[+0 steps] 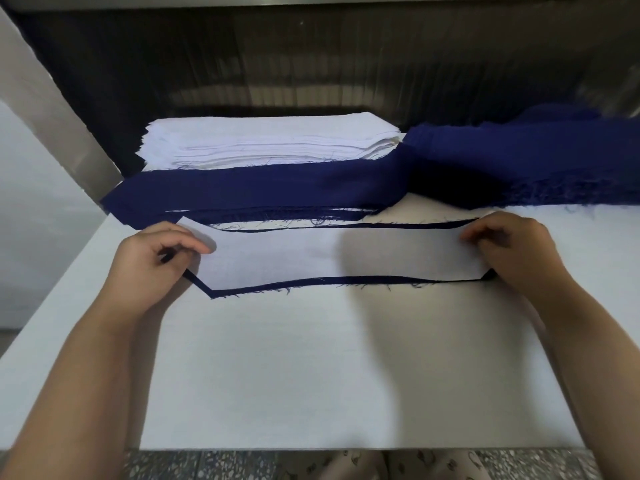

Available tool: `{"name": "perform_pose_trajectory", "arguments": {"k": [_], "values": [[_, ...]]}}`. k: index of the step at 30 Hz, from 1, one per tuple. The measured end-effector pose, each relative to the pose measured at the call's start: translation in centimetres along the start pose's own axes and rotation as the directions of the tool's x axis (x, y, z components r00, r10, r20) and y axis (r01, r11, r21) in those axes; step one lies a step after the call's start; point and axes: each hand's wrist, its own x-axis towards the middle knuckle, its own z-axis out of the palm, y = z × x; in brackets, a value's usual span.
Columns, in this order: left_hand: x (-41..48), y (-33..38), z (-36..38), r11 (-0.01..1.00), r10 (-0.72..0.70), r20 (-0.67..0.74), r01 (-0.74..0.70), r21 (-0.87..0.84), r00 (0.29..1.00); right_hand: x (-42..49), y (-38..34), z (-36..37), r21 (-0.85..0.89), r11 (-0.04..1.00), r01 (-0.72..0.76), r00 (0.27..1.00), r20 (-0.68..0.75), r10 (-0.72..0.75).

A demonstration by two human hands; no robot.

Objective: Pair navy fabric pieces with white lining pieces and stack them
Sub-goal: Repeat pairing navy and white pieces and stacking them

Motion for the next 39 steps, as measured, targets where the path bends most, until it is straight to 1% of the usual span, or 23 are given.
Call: {"name": "perform_pose_trajectory", "arguments": {"k": [4,10,16,26,31,34,39], "values": [[-0.01,0.05,-0.03,1.0,-0.02,0.016,0.02,0.015,1.0,0.04,0.07,0.07,-0.013,1.0,0.0,1.0,0.008,0.0],[0.02,-0.07,-0.11,0.998,-0.019,0.025,0.018,0.057,1.0,-0.02,0.07,0.0,0.057,0.998,-0.035,0.999,0.003,0.034],[0.06,0.02,-0.07,0.998,-0.013,0.026,0.011,0.061,1.0,-0.01,0.11,0.08,0.037,0.999,-0.03,1.0,0.008,0.03],[0.02,0.18,-0.13,0.997,-0.008,0.051,0.004,0.075,0.999,-0.02,0.33,0.28,0.042,0.999,-0.031,0.999,-0.035,0.033],[-0.04,0.56,-0.09,0.997,-0.017,0.048,0.013,0.081,0.999,0.13,0.37,0.16,0.005,1.0,-0.029,0.999,-0.034,0.029],[-0.06,0.69,-0.1,0.996,-0.026,0.045,0.022,0.083,0.999,0.18,0.34,0.2,-0.021,0.999,-0.041,0.998,-0.044,0.04],[-0.05,0.76,-0.09,0.996,-0.034,0.04,0.031,0.087,0.999,0.1,0.35,0.34,-0.005,0.998,-0.063,0.995,-0.078,0.062]]}}
